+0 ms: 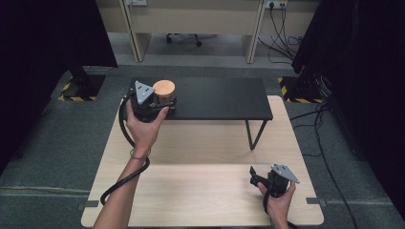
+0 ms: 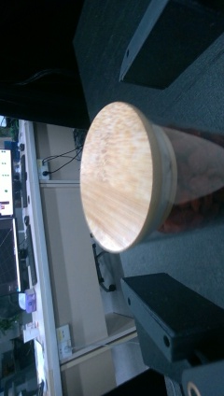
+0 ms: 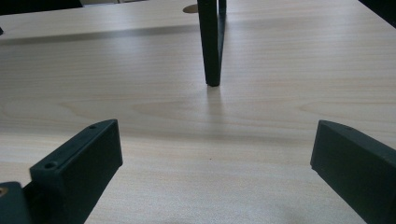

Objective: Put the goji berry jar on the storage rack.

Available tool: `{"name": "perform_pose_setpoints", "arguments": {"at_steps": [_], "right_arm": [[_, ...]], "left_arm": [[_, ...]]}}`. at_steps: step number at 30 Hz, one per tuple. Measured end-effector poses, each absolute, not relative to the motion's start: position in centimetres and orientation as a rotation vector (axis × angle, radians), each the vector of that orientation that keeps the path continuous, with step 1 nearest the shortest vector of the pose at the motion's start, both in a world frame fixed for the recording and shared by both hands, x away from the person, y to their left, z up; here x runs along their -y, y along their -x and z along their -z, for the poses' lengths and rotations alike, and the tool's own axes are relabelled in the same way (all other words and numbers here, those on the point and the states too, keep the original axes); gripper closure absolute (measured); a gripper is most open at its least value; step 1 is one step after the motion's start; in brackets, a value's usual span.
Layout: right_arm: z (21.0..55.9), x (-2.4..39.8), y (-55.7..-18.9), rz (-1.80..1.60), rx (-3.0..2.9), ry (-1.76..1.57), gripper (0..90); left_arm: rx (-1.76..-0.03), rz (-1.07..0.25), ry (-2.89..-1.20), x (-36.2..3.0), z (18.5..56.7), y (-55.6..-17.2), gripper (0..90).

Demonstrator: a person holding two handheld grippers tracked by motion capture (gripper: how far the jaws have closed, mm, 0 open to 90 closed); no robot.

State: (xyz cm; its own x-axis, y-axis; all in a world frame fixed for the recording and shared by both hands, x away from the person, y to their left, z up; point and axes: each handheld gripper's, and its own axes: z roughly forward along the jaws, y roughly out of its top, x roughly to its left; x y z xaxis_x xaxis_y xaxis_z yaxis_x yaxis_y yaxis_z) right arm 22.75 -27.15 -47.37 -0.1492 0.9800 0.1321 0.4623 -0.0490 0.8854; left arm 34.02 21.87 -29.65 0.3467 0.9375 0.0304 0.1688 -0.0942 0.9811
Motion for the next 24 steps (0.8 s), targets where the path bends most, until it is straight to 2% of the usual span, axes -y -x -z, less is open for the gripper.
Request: {"name": "perform_pose_setpoints", "arguments": {"at_steps": [10, 24], "right_arm": [[47.4, 27.1, -22.8, -1.151, -1.652, -1.541, 2.1], [47.3, 27.1, -22.7, -1.149, -1.650, -1.544, 2.0]], "left_arm": [[-1.002, -0.937, -1.527, -22.1, 29.9, -31.2, 3.0], [-0.981, -0.936, -1.517, -23.4, 33.7, -27.6, 3.3]]}}
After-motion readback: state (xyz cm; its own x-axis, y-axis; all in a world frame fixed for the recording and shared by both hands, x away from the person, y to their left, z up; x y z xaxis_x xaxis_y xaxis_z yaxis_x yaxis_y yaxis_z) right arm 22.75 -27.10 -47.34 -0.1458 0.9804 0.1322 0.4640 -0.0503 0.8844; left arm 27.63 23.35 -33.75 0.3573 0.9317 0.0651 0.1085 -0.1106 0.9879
